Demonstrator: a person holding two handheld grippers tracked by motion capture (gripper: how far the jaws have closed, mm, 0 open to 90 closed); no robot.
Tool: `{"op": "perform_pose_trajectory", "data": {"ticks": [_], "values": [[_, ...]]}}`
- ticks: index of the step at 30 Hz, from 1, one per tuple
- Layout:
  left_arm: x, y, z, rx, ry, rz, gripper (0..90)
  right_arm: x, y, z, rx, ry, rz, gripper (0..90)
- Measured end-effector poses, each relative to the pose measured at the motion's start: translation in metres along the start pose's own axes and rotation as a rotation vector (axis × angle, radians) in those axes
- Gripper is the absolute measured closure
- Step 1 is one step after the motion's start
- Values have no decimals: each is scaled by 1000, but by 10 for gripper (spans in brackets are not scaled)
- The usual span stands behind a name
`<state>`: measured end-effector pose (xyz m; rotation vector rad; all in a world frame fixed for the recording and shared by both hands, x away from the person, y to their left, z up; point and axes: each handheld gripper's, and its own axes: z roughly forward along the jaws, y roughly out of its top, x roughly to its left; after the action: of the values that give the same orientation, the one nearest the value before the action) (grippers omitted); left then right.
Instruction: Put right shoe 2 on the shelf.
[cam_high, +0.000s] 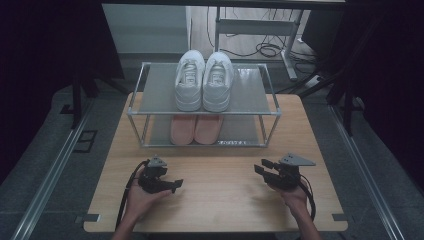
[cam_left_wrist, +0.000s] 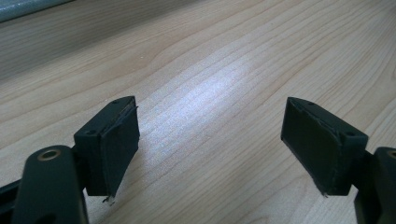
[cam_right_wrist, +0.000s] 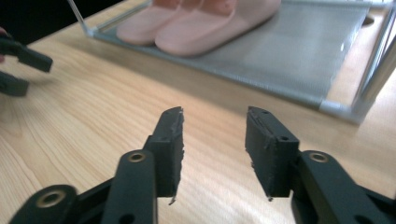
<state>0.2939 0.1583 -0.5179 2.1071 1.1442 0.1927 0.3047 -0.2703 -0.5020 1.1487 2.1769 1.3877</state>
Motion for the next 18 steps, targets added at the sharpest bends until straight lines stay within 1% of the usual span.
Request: {"op": "perform_pose_trajectory", "data": {"ticks": [3,4,7,14,18], "values": [[-1,0,1,1,0,-4,198,-1,-8,2,22,-10,0,481],[-1,0,1,1,0,-4,199,0,-11,2,27,-22,-2,464],[-2,0,1,2,0,-3,198,0,-16,3,50,-41,-8,431],[-2,0,0,2,3,1,198,-1,-26,4,88,-58,1,403],[-2,0,1,3,4,4,198,-3,-27,4,90,-68,7,403]]}}
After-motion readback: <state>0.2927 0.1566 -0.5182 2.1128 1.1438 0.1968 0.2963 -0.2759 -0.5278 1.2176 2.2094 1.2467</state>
